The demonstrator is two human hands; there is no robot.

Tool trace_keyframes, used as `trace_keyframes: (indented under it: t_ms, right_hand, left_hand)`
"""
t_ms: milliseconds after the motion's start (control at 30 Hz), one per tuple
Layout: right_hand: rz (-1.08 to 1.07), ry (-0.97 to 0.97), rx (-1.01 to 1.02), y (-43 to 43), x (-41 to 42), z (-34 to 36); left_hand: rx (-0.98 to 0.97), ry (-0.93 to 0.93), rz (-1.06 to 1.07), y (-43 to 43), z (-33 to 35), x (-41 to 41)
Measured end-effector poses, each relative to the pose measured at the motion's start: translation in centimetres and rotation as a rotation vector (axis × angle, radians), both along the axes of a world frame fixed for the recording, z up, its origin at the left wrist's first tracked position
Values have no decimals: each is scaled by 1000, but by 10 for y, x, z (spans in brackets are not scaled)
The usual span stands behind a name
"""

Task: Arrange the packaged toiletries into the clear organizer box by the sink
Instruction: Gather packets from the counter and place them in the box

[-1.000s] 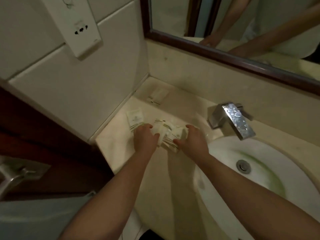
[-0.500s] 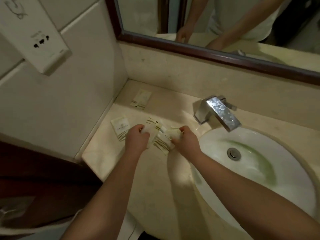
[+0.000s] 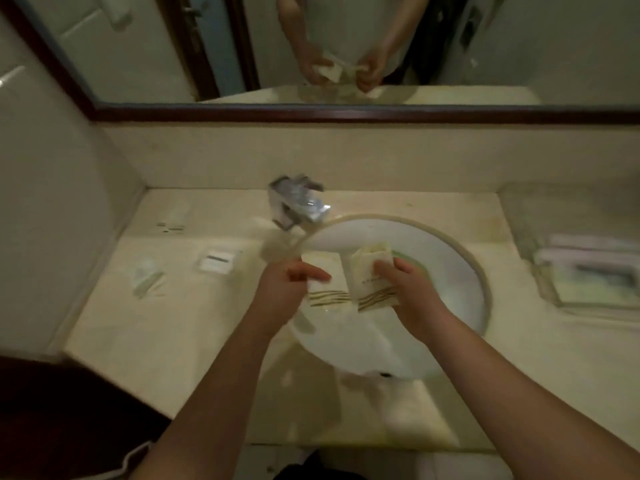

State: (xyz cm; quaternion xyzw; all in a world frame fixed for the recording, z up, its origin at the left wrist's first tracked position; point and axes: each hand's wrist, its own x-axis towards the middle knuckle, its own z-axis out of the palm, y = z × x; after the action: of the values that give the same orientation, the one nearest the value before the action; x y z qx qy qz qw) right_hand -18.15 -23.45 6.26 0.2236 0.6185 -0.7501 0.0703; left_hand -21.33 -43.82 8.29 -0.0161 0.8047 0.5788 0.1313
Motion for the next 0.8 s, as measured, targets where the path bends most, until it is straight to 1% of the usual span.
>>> trace_keyframes:
  t_ms: [100,167,267,400,533,733,800]
  right_hand:
    - [-37,-4,-14,64,51,8]
    - [-97,-14,-1,107,84,9]
    - [-182,-41,17,161,122,10]
    - [-270,-73,-28,224,153,15]
    - [-320,-95,-34,271,154,16]
    - [-362,-160,-5,336,128,1]
    - [-388,-170,-6,357,120,-4]
  left_hand:
    - [16,-28,-75,69,6,42]
    - [101,-47,-126,116,8,66]
    - [180,-112,-148,171,6,89]
    - [162,-13,-172,239,10,110]
    - [172,-70,-161,288,-4,101]
    - [138,-189,-117,359,-17,58]
    - [94,-175,-140,379,-22,46]
